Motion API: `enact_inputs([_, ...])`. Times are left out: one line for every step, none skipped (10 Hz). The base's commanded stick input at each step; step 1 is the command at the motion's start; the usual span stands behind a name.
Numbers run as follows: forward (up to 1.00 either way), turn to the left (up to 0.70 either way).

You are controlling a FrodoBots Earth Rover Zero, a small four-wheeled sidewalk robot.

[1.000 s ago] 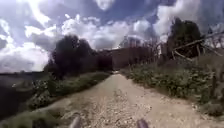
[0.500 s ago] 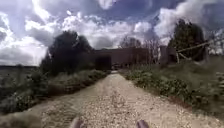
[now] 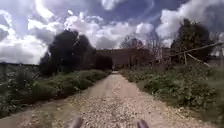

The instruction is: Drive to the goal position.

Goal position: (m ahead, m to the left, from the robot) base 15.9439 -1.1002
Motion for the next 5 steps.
enact_inputs([1.00,0.00])
enact_inputs([1.00,0.00])
enact_inputs([1.00,0.00])
enact_inputs([1.00,0.00])
enact_inputs([1.00,0.00])
